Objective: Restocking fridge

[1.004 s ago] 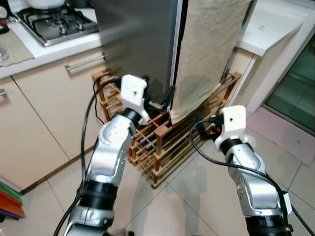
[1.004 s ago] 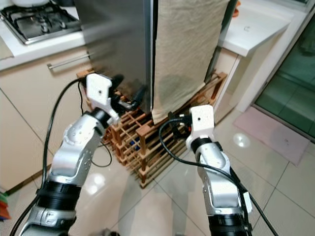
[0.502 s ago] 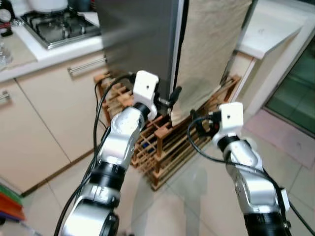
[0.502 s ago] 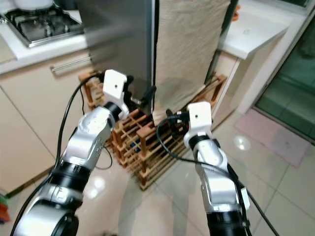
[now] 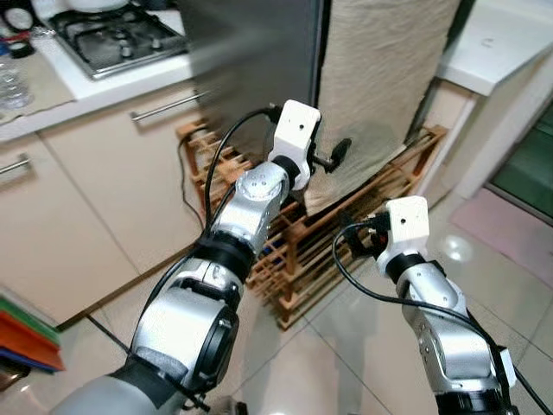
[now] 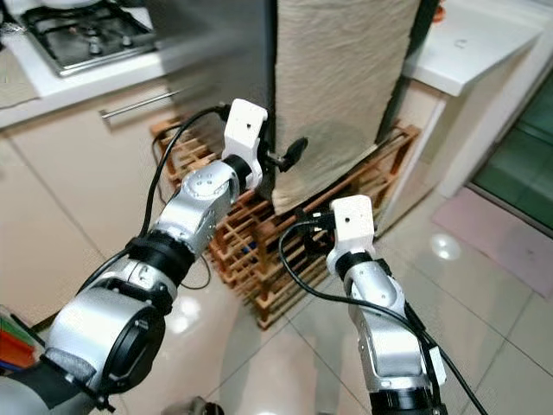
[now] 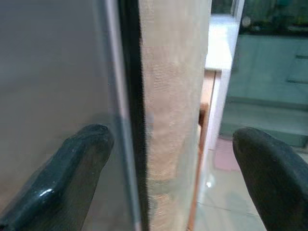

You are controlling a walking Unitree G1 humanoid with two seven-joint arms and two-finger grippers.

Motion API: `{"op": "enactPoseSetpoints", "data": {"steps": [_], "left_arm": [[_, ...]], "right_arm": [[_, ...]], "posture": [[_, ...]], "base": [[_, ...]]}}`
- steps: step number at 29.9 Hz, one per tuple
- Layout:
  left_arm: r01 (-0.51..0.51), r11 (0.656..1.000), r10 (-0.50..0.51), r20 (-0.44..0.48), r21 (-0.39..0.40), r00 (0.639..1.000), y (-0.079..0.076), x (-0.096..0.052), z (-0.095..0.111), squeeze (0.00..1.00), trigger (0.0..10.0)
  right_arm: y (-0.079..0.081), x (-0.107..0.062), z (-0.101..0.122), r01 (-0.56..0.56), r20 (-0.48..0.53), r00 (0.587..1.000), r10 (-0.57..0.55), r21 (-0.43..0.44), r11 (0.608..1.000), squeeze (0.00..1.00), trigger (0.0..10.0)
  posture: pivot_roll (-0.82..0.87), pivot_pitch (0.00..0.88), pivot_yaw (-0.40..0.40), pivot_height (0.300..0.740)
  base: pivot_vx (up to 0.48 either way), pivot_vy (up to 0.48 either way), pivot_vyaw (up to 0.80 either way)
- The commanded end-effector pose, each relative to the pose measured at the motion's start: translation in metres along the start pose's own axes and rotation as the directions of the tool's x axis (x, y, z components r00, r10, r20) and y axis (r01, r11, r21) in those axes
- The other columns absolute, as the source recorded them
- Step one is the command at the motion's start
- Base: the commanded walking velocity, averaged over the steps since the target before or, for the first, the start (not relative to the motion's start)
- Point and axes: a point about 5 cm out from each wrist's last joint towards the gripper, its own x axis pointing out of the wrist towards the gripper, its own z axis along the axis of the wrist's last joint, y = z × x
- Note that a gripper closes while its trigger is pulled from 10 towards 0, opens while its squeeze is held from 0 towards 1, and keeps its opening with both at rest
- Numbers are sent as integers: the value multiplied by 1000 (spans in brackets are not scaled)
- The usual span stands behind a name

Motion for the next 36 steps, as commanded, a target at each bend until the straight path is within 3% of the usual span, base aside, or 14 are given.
{"op": "enactPoseSetpoints", "data": {"steps": [1,11,17,18,19,20,24,25,26,27,28,29,33,36], "left_arm": [[-2,1000,2,25,7,1000,-1,3,7,0,10000],[-32,999,32,21,-10,999,2,3,1,0,10000],[-31,999,32,43,-14,999,13,-7,-6,0,10000],[-20,1000,21,52,-17,998,16,-12,-9,0,10000],[16,1000,-16,61,-3,998,28,-36,-24,0,10000],[16,1000,-16,61,-3,998,28,-36,-24,0,10000],[19,999,-21,61,29,998,46,-85,-42,0,10000],[19,999,-21,61,29,998,46,-85,-42,0,10000],[17,996,-22,47,93,999,48,-106,-51,0,10000],[32,991,-36,23,133,999,45,-119,-61,0,10000],[49,991,-49,-2,123,999,40,-131,-72,0,10000],[49,991,-49,-2,123,999,40,-131,-72,0,10000],[8,1000,-7,-26,20,1000,21,-163,-87,0,10000],[-79,997,79,-3,-12,997,18,-165,-82,0,10000]], "right_arm": [[-3,-4,0,17,-6,1000,-17,1,1000,0,10000],[-2,-5,-2,3,-19,1000,-3,-4,1000,0,10000],[-7,-2,0,65,7,998,-65,-2,998,0,10000],[-9,-1,1,83,17,996,-83,-6,997,0,10000],[-11,-2,4,110,43,993,-110,-13,994,0,10000],[-11,-2,4,110,43,993,-110,-13,994,0,10000],[-11,-9,3,107,47,993,-106,-10,994,0,10000],[-11,-9,3,107,47,993,-106,-10,994,0,10000],[-10,-12,-2,97,40,994,-97,-6,995,0,10000],[-10,-13,-4,94,40,995,-94,-4,996,0,10000],[-9,-14,-4,92,42,995,-92,-1,996,0,10000],[-9,-14,-4,92,42,995,-92,-1,996,0,10000],[-11,-19,-7,94,61,994,-95,13,995,0,10000],[-13,-22,-12,100,54,994,-100,8,995,0,10000]], "posture": [[-159,0,45,730],[-144,0,32,730],[-144,0,50,730],[-143,0,51,730],[-123,0,50,730],[-123,0,50,730],[-90,0,43,730],[-90,0,43,730],[-62,0,39,730],[-60,0,39,730],[-60,0,39,730],[-60,0,39,730],[-57,0,32,730],[-55,0,22,730]], "base": [[0,0,0],[0,0,0],[0,0,0],[0,0,0],[0,0,0],[0,0,0],[0,0,0],[0,0,0],[0,0,0],[0,0,0],[0,0,0],[0,0,0],[0,0,0],[0,0,0]]}}
